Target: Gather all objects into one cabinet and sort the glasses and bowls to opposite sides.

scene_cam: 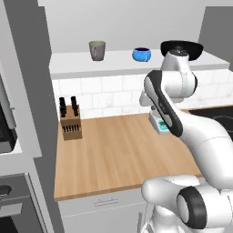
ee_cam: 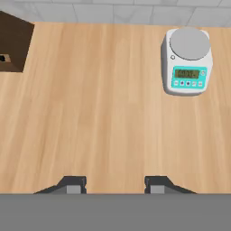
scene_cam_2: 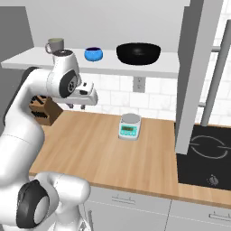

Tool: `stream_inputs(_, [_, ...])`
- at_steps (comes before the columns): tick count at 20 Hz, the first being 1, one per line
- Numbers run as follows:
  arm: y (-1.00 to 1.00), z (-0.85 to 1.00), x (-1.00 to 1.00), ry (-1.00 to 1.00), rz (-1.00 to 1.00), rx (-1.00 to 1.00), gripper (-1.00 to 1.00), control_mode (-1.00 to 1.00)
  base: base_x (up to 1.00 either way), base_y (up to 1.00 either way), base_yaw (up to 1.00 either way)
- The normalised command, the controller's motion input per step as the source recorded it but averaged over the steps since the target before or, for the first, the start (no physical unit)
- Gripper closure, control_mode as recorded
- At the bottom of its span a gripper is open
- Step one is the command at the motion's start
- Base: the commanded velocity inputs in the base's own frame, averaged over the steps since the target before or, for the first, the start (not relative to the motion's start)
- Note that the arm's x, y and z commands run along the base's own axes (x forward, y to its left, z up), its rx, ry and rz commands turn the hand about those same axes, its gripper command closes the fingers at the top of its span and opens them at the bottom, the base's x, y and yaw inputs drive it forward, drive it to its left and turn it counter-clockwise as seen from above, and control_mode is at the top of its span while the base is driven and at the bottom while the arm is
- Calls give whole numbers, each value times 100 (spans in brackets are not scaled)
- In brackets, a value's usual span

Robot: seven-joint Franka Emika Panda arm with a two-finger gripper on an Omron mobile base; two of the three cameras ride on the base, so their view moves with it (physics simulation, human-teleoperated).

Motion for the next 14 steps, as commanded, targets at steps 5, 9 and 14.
stream_inputs(5, [5, 11, -59, -7, -4, -2, -100, -100, 0, 0, 0])
stream_inputs(9, [-3, 47, -100, -17, -11, 0, -100, -100, 0, 0, 0])
stream_inputs(14, [-12, 52, -76, -9, -14, 0, -100, -100, 0, 0, 0])
